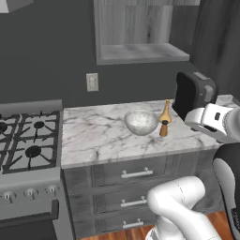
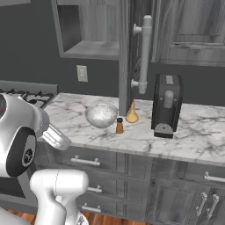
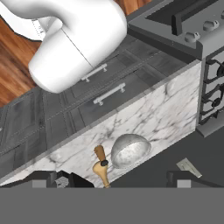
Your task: Retrieve the bottle and the shaker from the cabinet and place them next to the mixing bowl on the counter. Then add garlic from the fridge to the mixing bowl.
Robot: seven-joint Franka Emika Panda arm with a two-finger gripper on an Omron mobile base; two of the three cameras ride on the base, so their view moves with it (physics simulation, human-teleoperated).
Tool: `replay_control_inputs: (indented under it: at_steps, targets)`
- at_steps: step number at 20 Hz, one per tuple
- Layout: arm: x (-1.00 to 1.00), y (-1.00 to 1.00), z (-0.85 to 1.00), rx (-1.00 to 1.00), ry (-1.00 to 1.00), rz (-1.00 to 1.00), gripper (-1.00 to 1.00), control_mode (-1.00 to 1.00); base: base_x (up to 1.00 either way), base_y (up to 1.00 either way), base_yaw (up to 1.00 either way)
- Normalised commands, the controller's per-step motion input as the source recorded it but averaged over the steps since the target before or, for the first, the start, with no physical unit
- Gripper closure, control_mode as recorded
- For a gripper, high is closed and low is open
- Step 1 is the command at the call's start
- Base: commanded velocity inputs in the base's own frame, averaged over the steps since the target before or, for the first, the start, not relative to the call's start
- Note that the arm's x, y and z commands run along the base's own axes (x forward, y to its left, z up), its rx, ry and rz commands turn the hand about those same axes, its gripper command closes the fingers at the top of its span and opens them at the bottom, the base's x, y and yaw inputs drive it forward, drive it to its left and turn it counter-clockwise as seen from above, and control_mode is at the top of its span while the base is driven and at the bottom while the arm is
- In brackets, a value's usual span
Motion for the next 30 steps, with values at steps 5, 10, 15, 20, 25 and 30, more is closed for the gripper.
replay_control_inputs:
  at_steps: [5,10,15,20,25,30]
  targets:
    - [0.00,0.00,0.00,0.00,0.00,0.00,-1.00,1.00,-0.40,0.02,-0.07]
    - [0.00,0.00,0.00,0.00,0.00,0.00,-1.00,1.00,-0.29,0.06,-0.09]
    - [0.00,0.00,0.00,0.00,0.00,0.00,-1.00,1.00,-0.21,0.13,-0.10]
    - [0.00,0.00,0.00,0.00,0.00,0.00,-1.00,1.00,-0.19,0.22,-0.10]
    - [0.00,0.00,0.00,0.00,0.00,0.00,-1.00,1.00,-0.22,0.23,-0.12]
    - [0.00,0.00,0.00,0.00,0.00,0.00,-1.00,1.00,-0.32,0.25,-0.13]
